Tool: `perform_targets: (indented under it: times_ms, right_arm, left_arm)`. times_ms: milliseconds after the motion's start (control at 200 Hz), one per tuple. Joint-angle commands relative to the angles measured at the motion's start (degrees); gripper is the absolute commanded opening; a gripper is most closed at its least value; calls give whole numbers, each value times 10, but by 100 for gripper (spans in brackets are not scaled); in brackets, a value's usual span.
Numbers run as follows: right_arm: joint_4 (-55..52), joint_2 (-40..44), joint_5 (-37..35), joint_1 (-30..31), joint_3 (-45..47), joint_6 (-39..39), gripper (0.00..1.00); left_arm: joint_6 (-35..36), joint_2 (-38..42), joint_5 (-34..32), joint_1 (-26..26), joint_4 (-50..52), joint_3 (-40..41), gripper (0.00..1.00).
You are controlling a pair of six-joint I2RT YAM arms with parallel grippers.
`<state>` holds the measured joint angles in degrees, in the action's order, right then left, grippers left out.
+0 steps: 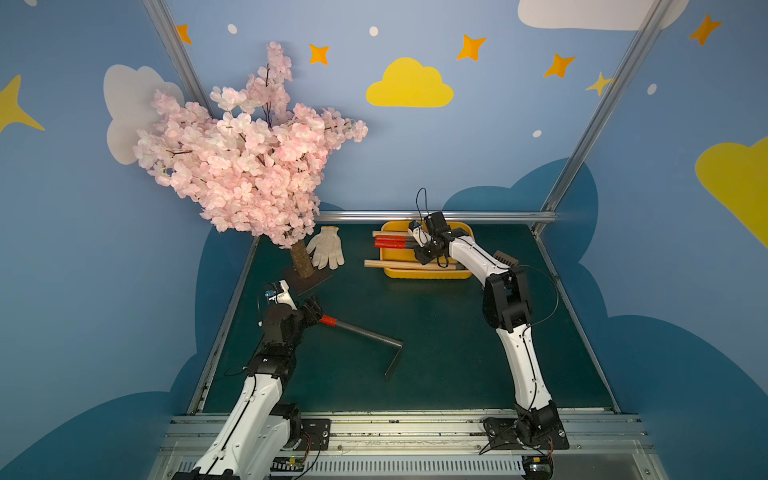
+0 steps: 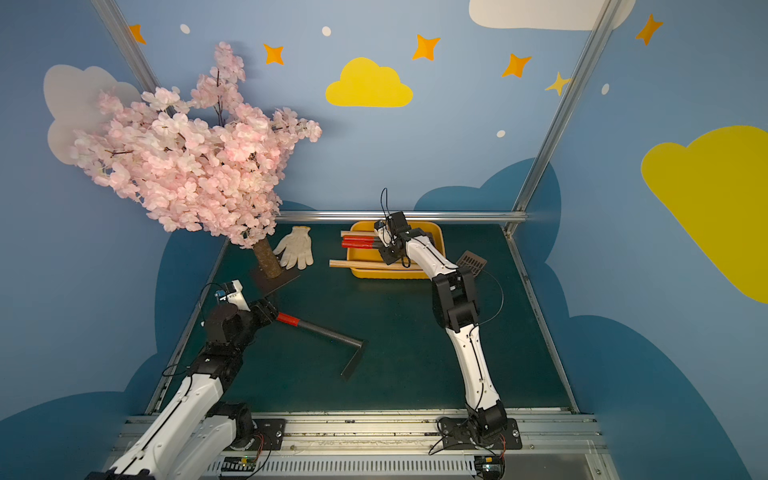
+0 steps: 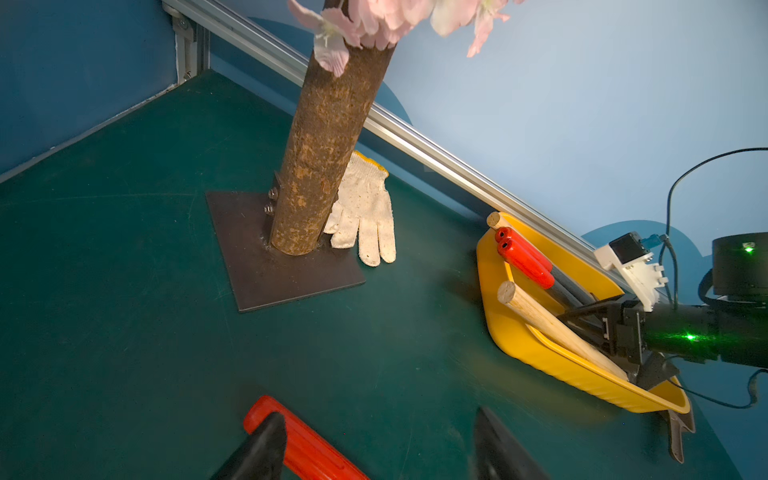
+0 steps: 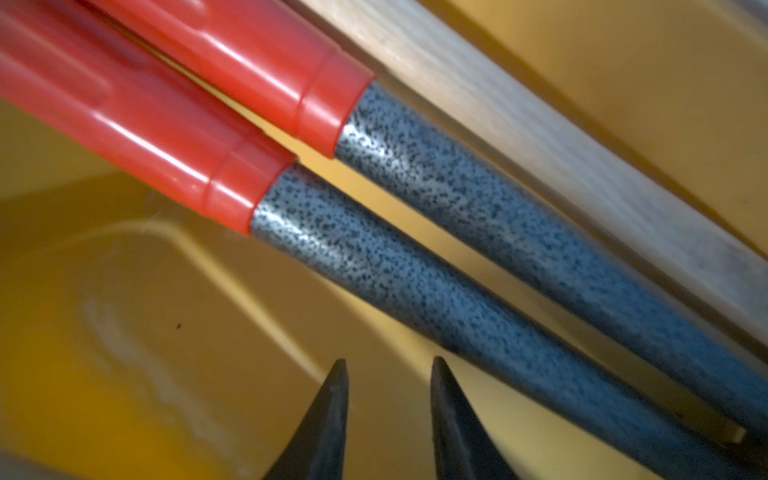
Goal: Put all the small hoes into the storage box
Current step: Place the hoe in the storage box, then pick up the hoe from the center of the board.
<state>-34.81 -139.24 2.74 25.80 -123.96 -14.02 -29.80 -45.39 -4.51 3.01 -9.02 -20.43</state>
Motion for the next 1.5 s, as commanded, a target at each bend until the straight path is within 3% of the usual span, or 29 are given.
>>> perform_targets:
  times_ms: [0, 370, 511, 651, 736, 846, 991, 1497]
  right_arm:
    - [1, 72, -28, 6, 5, 2, 34]
    - [-42, 253, -91, 79, 167, 99, 30]
    - [-77, 308, 20, 111, 255, 89, 29]
    - [-150, 313, 39, 118, 281, 209, 25]
    - [-170, 319, 78, 136, 300, 235, 24]
    - [-136, 345, 60, 202, 346, 196, 29]
    - [-130, 327, 81, 249, 339, 146, 31]
    - [-108, 241, 121, 297, 336, 76, 37]
  left_arm:
    - [4, 1, -1, -2, -5, 7, 71]
    - [-13, -8, 5, -3, -39, 33, 71]
    - [-15, -27, 23, -2, -58, 35, 71]
    - [-7, -43, 35, -6, -69, 35, 71]
    - [-7, -72, 53, -9, -90, 33, 71]
    - [-17, -107, 77, -10, -125, 33, 71]
    - [-17, -125, 101, -12, -135, 27, 71]
    - [-14, -96, 126, -35, -94, 27, 71]
